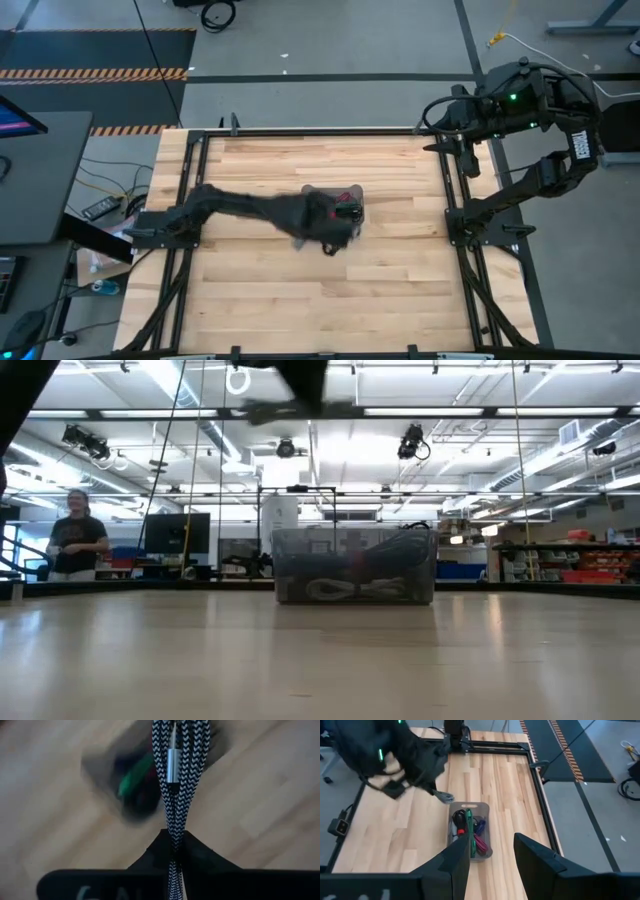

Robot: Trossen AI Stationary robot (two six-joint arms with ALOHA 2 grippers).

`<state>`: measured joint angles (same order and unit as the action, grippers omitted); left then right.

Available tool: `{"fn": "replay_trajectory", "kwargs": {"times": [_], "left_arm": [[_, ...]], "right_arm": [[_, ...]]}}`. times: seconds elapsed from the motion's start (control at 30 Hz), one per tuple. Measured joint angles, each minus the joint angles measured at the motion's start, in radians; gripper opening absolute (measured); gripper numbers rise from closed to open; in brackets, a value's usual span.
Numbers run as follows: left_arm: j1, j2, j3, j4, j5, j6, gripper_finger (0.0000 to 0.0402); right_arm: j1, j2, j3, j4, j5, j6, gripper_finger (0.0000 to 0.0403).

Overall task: Pick and place USB-C Cables
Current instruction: Put the black and white charger cable into the black bin

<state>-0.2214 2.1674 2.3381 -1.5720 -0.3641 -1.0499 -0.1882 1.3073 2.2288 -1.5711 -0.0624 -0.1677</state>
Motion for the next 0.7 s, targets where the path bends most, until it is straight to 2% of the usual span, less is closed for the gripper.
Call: {"fn": "replay_trajectory", "kwargs": {"times": [0.03, 0.1, 0.2, 0.3, 0.37, 0.6, 0.7], "left_arm": [[0.017, -0.007, 0.021, 0.013, -0.003, 0.112, 0.0025], [0.061, -0.045, -0.022, 0.072, 0.020, 0.322, 0.0025], [0.137, -0.074, -0.041, -0.002, 0.088, 0.579, 0.0025], [0.211, -0.080, -0.041, 0.006, 0.195, 0.845, 0.0025], [0.250, -0.081, -0.039, 0.003, 0.220, 1.009, 0.0025], [0.371, -0.086, -0.036, 0.055, 0.227, 1.305, 0.0025], [0.396, -0.086, -0.036, 0.159, 0.292, 1.375, 0.0025]], "right_arm": [[0.000, 0.002, 0.000, 0.000, 0.007, 0.003, 0.0158], [-0.001, 0.008, 0.000, 0.001, 0.024, 0.017, 0.0158], [-0.006, 0.019, 0.000, 0.006, 0.042, 0.058, 0.0158], [-0.016, 0.031, 0.000, 0.013, 0.045, 0.132, 0.0158], [-0.020, 0.040, 0.000, 0.016, 0.048, 0.191, 0.0158], [-0.021, 0.084, 0.000, 0.016, 0.144, 0.309, 0.0158], [-0.021, 0.103, 0.000, 0.024, 0.179, 0.330, 0.0158]]}}
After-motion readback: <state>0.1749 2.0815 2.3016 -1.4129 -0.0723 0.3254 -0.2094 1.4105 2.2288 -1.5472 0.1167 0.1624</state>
